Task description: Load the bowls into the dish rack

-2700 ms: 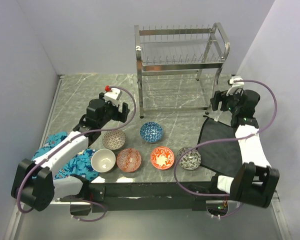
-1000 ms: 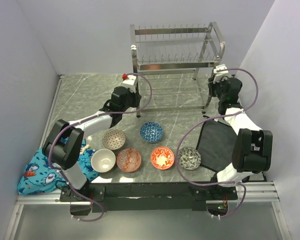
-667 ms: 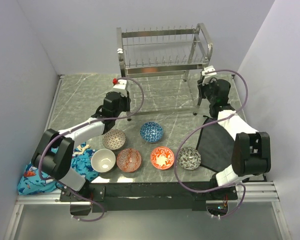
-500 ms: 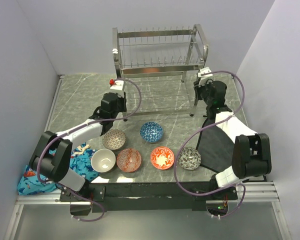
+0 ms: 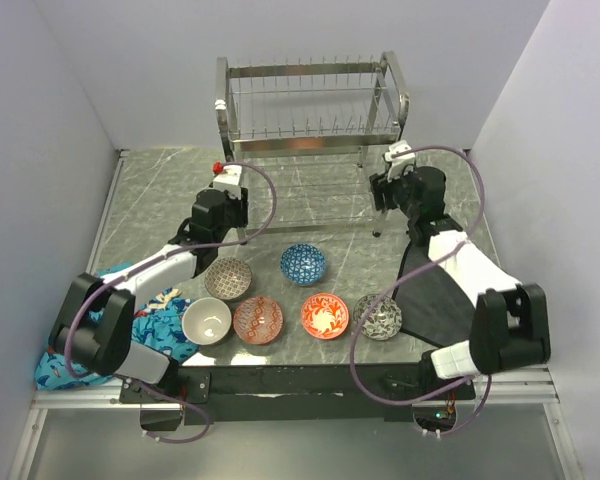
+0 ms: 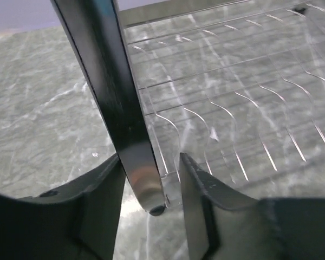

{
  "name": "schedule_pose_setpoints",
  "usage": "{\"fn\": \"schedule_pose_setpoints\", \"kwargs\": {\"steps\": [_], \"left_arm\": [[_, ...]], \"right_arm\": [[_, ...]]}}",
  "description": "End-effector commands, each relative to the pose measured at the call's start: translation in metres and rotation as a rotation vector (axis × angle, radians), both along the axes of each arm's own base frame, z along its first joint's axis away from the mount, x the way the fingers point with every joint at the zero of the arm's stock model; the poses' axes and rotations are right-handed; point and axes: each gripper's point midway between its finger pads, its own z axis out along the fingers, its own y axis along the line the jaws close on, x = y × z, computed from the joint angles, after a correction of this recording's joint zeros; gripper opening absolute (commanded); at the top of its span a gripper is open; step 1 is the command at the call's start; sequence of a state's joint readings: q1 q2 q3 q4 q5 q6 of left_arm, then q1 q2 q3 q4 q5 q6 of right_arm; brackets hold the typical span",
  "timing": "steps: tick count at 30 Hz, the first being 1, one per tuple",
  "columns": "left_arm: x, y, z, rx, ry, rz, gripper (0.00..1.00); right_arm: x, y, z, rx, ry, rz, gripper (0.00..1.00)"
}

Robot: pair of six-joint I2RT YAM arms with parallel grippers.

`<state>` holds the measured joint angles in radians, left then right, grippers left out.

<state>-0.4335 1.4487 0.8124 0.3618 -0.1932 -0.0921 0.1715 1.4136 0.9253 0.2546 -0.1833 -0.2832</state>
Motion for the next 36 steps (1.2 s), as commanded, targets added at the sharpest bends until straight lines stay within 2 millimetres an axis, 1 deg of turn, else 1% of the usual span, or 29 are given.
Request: {"fn": "schedule_pose_setpoints", "kwargs": {"steps": [1,2,3,4,5,6,7,8,9,10,11,12,14,15,16,18,19,21,22,23,24,25,27,28,31,32,33,35,36], "left_arm": [[-0.025,-0.032,0.050,-0.053,-0.117,-0.154,0.54],[-0.029,-0.030,0.048,-0.053,-0.112,-0.149,0.56],[-0.031,-0.026,0.051,-0.051,-0.116,-0.137,0.59],[-0.032,-0.022,0.049,-0.045,-0.114,-0.118,0.63],[-0.035,-0.018,0.042,-0.033,-0.102,-0.106,0.65],[-0.039,-0.014,0.041,-0.024,-0.098,-0.097,0.67],[-0.041,-0.011,0.038,-0.018,-0.089,-0.091,0.69],[-0.046,-0.008,0.030,-0.011,-0.070,-0.086,0.69],[-0.050,-0.005,0.031,-0.013,-0.070,-0.086,0.69],[-0.053,-0.004,0.027,-0.009,-0.061,-0.087,0.69],[-0.057,-0.003,0.022,-0.007,-0.051,-0.091,0.69],[-0.058,-0.002,0.023,-0.012,-0.056,-0.089,0.69],[-0.059,-0.002,0.020,-0.015,-0.063,-0.088,0.69],[-0.059,-0.002,0.020,-0.013,-0.064,-0.088,0.69],[-0.058,-0.001,0.019,-0.006,-0.066,-0.087,0.67],[-0.057,0.003,0.016,0.013,-0.072,-0.070,0.66],[-0.056,0.004,0.016,0.021,-0.074,-0.067,0.65],[-0.056,0.007,0.017,0.033,-0.091,-0.063,0.61],[-0.056,0.007,0.018,0.035,-0.097,-0.062,0.58],[-0.058,0.008,0.017,0.037,-0.099,-0.063,0.57],[-0.059,0.009,0.018,0.035,-0.100,-0.062,0.57],[-0.061,0.008,0.017,0.033,-0.096,-0.070,0.57],[-0.065,0.010,0.013,0.030,-0.078,-0.071,0.58],[-0.068,0.011,0.008,0.032,-0.066,-0.070,0.58],[-0.072,0.015,0.003,0.037,-0.052,-0.063,0.60],[-0.072,0.016,0.002,0.039,-0.049,-0.061,0.60],[-0.073,0.016,0.003,0.040,-0.050,-0.062,0.61],[-0.072,0.017,0.003,0.045,-0.045,-0.062,0.61],[-0.072,0.017,0.003,0.046,-0.042,-0.062,0.61]], "right_arm": [[-0.060,0.019,0.026,0.044,0.027,0.111,0.81],[-0.072,0.021,0.025,0.051,0.041,0.129,0.81],[-0.087,0.022,0.034,0.062,0.018,0.141,0.82],[-0.102,0.022,0.022,0.070,0.089,0.147,0.82],[-0.111,0.023,0.020,0.075,0.108,0.153,0.82],[-0.121,0.025,0.026,0.085,0.107,0.162,0.81],[-0.135,0.026,0.015,0.091,0.175,0.174,0.81],[-0.142,0.027,0.014,0.092,0.197,0.186,0.80],[-0.149,0.028,0.017,0.090,0.202,0.199,0.79],[-0.158,0.025,0.009,0.069,0.242,0.202,0.79],[-0.160,0.022,0.008,0.057,0.246,0.188,0.79],[-0.161,0.018,0.010,0.050,0.243,0.171,0.79],[-0.164,0.011,0.002,0.030,0.295,0.142,0.79],[-0.166,0.012,0.005,0.035,0.309,0.142,0.79],[-0.173,0.011,-0.002,0.034,0.366,0.144,0.79],[-0.182,0.019,-0.002,0.054,0.416,0.192,0.76],[-0.190,0.019,-0.009,0.048,0.462,0.200,0.76],[-0.193,0.019,-0.013,0.040,0.506,0.206,0.75],[-0.200,0.017,-0.020,0.023,0.553,0.212,0.75],[-0.200,0.016,-0.026,0.001,0.586,0.215,0.75],[-0.199,0.015,-0.025,-0.027,0.588,0.231,0.76],[-0.207,0.012,-0.032,-0.053,0.641,0.243,0.76],[-0.211,0.010,-0.042,-0.122,0.698,0.297,0.77],[-0.217,0.006,-0.049,-0.144,0.746,0.303,0.77],[-0.214,-0.005,-0.068,-0.210,0.795,0.275,0.78],[-0.216,-0.010,-0.081,-0.231,0.829,0.257,0.78],[-0.217,-0.013,-0.087,-0.242,0.847,0.238,0.78],[-0.216,-0.020,-0.101,-0.275,0.872,0.213,0.76],[-0.216,-0.020,-0.103,-0.284,0.877,0.225,0.75]]}}
